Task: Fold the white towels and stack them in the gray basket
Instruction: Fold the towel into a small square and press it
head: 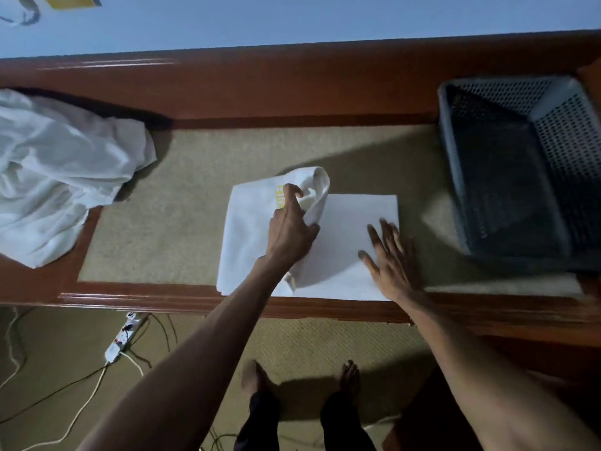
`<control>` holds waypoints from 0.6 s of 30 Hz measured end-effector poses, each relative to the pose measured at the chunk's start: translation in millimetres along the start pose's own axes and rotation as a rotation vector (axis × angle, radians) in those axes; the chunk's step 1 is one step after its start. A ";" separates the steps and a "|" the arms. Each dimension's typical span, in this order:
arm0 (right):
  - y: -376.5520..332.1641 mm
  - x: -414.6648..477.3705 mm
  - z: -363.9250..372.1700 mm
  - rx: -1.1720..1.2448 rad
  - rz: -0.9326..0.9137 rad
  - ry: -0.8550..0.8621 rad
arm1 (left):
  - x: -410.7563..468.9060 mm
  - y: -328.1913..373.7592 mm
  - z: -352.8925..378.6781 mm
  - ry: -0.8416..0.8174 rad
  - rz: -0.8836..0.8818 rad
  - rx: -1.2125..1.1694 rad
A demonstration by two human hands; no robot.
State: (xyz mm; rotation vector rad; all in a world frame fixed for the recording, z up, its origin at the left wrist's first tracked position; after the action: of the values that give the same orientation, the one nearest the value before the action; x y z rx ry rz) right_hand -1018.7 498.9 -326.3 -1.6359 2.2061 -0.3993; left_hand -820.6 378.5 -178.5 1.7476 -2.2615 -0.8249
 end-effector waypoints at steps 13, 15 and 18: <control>84.7 -33.5 -33.0 0.054 0.043 0.216 | -5.6 95.6 121.4 -0.067 0.092 -0.076; 84.0 -32.9 -45.8 0.106 0.005 0.334 | -3.9 98.3 131.7 -0.137 0.088 -0.096; 85.6 -26.6 -58.5 0.328 0.103 0.503 | 1.8 87.7 118.7 -0.081 0.042 -0.105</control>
State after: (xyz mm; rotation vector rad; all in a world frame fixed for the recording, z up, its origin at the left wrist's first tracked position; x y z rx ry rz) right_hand -1111.1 549.6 -307.9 -1.3417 2.3833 -1.1824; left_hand -948.3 429.1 -232.5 1.6447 -2.2517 -1.0034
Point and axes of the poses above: each hand's wrist, its own x-axis towards the middle knuckle, its own z-axis out of the palm, y = z × x, the point moved 7 cm from there along x, towards the middle knuckle, and after that the axes turned 11 degrees about x, right-handed, at the moved point
